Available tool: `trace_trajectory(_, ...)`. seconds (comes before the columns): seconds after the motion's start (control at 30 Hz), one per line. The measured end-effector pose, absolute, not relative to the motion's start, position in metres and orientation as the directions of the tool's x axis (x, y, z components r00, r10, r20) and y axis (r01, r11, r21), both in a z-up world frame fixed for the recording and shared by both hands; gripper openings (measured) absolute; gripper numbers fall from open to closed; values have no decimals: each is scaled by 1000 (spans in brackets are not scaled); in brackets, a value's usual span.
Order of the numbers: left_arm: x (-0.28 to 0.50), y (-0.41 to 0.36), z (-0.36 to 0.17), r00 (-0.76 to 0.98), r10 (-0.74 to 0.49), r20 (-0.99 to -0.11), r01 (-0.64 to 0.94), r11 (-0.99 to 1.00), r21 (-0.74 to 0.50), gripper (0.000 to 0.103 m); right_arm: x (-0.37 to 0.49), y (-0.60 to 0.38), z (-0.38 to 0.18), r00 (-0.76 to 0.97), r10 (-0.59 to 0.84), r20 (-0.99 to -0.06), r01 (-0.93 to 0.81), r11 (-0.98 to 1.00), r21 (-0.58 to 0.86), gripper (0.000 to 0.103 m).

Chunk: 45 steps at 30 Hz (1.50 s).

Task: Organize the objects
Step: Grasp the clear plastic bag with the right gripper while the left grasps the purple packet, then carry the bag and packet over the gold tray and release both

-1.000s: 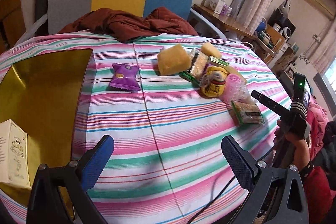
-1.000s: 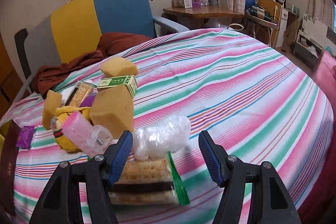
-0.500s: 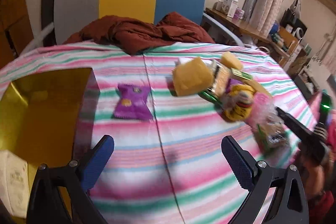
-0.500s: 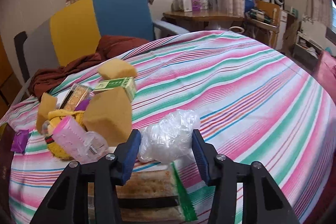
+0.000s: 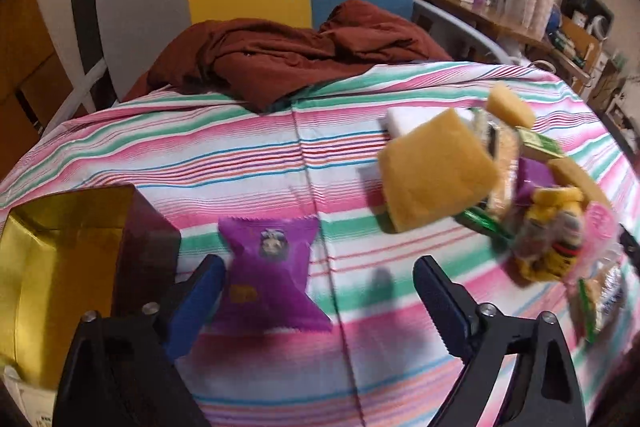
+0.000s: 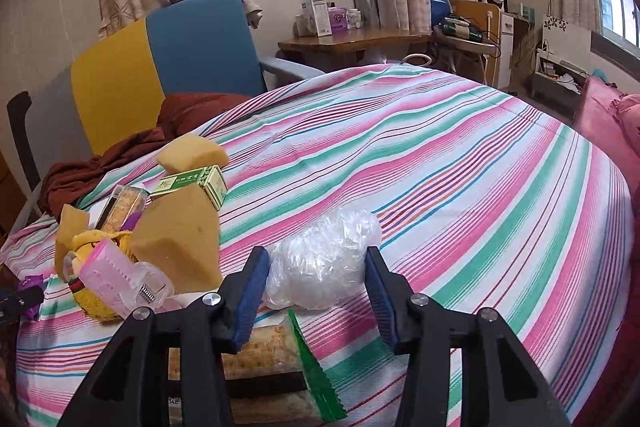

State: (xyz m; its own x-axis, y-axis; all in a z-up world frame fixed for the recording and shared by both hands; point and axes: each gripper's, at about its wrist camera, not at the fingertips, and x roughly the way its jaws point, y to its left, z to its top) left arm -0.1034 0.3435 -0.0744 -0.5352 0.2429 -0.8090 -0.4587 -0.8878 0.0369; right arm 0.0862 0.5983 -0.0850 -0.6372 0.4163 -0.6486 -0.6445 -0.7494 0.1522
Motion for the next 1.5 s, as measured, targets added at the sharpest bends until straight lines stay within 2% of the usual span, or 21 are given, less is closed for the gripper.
trace_trajectory(0.1,-111,347,-80,-523,265,-810,-494,-869,35,82,87,598,-85,-636,426,-644,-651,-744,150,49)
trace_trajectory(0.17,-115,346,-86,-505,264,-822,-496,-868,27,59,87,597,-85,-635,429,-642,-652,-743,150,49)
trace_trajectory(0.3,-111,344,-89,-534,283,-797,-509,-860,36,55,89,599,-86,-635,429,-643,-656,-738,155,49)
trace_trajectory(0.33,-110,343,-89,-539,284,-793,-508,-861,36,47,89,599,-87,-634,431,-642,-658,-737,154,49)
trace_trajectory(0.37,-109,344,-88,-543,285,-790,-508,-861,38,44,89,599,-86,-633,436,-640,-660,-735,152,49)
trace_trajectory(0.7,-77,342,-88,-600,282,-748,-495,-866,71,42,94,598,-85,-625,470,-624,-682,-717,143,49)
trace_trajectory(1.13,-32,319,-78,-647,355,-674,-515,-856,43,42,118,575,-69,-639,552,-535,-709,-693,131,49)
trace_trajectory(1.33,-13,314,-75,-653,391,-648,-547,-836,47,42,129,547,-69,-653,502,-567,-680,-719,146,49)
trace_trajectory(1.5,4,312,-71,-640,427,-639,-592,-804,56,41,137,515,-63,-693,417,-588,-637,-735,230,49)
